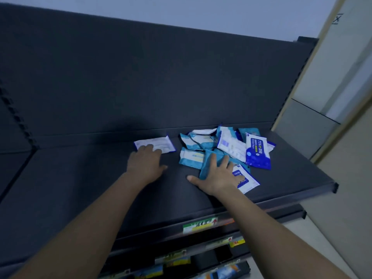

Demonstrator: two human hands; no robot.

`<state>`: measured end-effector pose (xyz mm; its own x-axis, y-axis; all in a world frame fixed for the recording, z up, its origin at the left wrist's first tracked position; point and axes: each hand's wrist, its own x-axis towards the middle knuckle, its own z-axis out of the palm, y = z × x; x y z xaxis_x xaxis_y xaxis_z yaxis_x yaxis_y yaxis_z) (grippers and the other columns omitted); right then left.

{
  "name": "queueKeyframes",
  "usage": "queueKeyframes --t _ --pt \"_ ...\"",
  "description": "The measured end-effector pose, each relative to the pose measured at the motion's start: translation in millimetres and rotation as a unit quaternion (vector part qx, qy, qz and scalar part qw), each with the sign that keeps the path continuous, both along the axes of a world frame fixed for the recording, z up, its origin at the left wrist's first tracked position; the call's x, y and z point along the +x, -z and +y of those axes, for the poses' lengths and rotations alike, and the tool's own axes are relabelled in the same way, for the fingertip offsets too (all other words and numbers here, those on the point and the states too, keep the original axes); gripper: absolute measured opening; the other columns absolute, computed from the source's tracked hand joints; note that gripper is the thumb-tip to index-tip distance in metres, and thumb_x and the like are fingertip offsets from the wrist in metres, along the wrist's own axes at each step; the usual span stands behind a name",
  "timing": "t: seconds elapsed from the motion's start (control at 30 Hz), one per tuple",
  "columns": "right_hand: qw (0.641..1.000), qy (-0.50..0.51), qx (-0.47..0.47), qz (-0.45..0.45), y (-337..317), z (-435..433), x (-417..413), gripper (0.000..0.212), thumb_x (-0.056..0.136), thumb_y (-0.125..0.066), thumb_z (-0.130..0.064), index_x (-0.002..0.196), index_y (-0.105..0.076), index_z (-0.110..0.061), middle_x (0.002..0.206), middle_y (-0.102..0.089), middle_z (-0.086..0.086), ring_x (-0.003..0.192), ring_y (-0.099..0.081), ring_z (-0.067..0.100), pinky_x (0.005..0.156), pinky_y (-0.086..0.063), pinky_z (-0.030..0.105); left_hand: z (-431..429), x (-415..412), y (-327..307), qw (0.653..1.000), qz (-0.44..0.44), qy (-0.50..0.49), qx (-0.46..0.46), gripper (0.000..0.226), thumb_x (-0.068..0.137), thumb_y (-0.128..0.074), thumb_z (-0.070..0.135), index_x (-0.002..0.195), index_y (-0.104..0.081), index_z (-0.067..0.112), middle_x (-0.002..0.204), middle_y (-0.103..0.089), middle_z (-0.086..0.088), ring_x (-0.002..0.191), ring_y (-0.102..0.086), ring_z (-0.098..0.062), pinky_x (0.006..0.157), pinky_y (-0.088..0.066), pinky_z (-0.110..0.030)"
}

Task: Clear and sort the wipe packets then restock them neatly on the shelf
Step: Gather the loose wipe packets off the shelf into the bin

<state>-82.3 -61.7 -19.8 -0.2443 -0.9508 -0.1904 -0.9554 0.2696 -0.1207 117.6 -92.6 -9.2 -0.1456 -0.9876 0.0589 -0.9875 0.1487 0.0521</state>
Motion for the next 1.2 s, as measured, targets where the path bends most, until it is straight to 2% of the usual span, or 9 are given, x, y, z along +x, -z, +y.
queueKeyframes --t 0.2,0.37,0.5,0.67,0.77,0.83,0.9,1.03,1.2 --pt "0.997 -0.042 -0.065 -0.002 6 -33 2 0.082 0.087 -0.051 -0.051 0.149 -0.005 -0.024 0.159 0.003 0.013 0.145 -0.008 0.033 0.105 -0.022 0.067 -53 -10 22 0.998 -0.01 -0.047 0.026 0.072 0.089 -0.044 0.061 0.147 -0.027 0.022 0.158 -0.015 -0.011 0.142 -0.018 -0.032 0.111 -0.023 -0.049" --pt "0.991 -0.102 -0.092 0.002 7 -42 -2 0.083 0.08 -0.062 -0.018 0.148 -0.014 -0.019 0.157 -0.007 0.014 0.144 -0.013 0.03 0.109 -0.019 0.064 -71 -16 23 0.997 -0.038 -0.063 -0.02 0.048 0.095 -0.044 0.047 0.132 -0.049 0.017 0.131 -0.051 -0.01 0.119 -0.045 -0.031 0.09 -0.041 -0.04" --pt "0.977 -0.151 -0.151 0.008 10 -45 -11 0.077 0.079 -0.059 -0.003 0.146 -0.025 -0.02 0.151 -0.021 0.014 0.137 -0.029 0.031 0.108 -0.028 0.054 -74 -33 8 0.992 -0.125 -0.004 0.034 0.041 0.095 -0.046 0.018 0.135 -0.042 0.011 0.128 -0.052 -0.012 0.112 -0.052 -0.029 0.075 -0.04 -0.032" --pt "0.964 -0.155 -0.197 -0.089 3 -47 -27 0.074 0.076 -0.058 0.001 0.143 -0.035 -0.023 0.157 -0.006 0.014 0.139 -0.029 0.031 0.096 -0.044 0.034 -62 -39 -1 0.997 -0.031 -0.069 -0.02 0.038 0.09 -0.048 0.014 0.127 -0.049 0.017 0.115 -0.06 -0.009 0.095 -0.06 -0.027 0.064 -0.043 -0.031" --pt "0.96 -0.114 -0.207 -0.151 -3 -44 -40 0.055 0.078 -0.061 -0.007 0.128 -0.043 -0.017 0.143 -0.024 0.008 0.115 -0.05 0.03 0.079 -0.041 0.028 -49 -47 -6 0.973 0.142 -0.092 -0.155 0.036 0.089 -0.045 0.012 0.124 -0.051 0.013 0.108 -0.061 -0.011 0.088 -0.058 -0.03 0.061 -0.044 -0.035" --pt "0.956 -0.109 -0.22 -0.16 -5 -42 -47 0.046 0.077 -0.062 -0.012 0.12 -0.046 -0.013 0.124 -0.035 0.007 0.103 -0.053 0.028 0.077 -0.038 0.025 -40 -65 -5 0.962 0.194 -0.012 -0.192 0.039 0.085 -0.045 0.014 0.123 -0.053 0.015 0.11 -0.059 -0.008 0.094 -0.057 -0.029 0.065 -0.045 -0.036" --pt "0.958 -0.119 -0.215 -0.148 -5 -39 -53 0.047 0.076 -0.063 -0.016 0.12 -0.047 -0.012 0.119 -0.041 0.008 0.104 -0.05 0.029 0.081 -0.039 0.028 -32 -82 7 0.973 0.169 0.072 -0.14 0.046 0.08 -0.048 0.025 0.125 -0.053 0.021 0.121 -0.056 -0.004 0.108 -0.054 -0.027 0.078 -0.048 -0.037" --pt "0.966 -0.145 -0.201 -0.074 -1 -32 -65 0.056 0.072 -0.064 -0.024 0.125 -0.048 -0.016 0.124 -0.048 0.006 0.114 -0.047 0.031 0.096 -0.036 0.041 -23 -87 32 0.985 0.171 0.006 0.014 0.091 0.061 -0.062 0.068 0.143 -0.034 0.039 0.146 -0.035 -0.002 0.13 -0.039 -0.026 0.102 -0.041 -0.043" --pt "0.971 -0.163 -0.151 -0.091 -3 -31 -79 0.068 0.079 -0.06 -0.021 0.142 -0.034 -0.02 0.132 -0.05 0.003 0.121 -0.046 0.029 0.095 -0.041 0.04 -23 -90 21 0.997 0.062 -0.034 0.01 0.073 0.082 -0.063 0.055 0.143 -0.034 0.027 0.138 -0.046 -0.003 0.117 -0.053 -0.027 0.089 -0.048 -0.036"
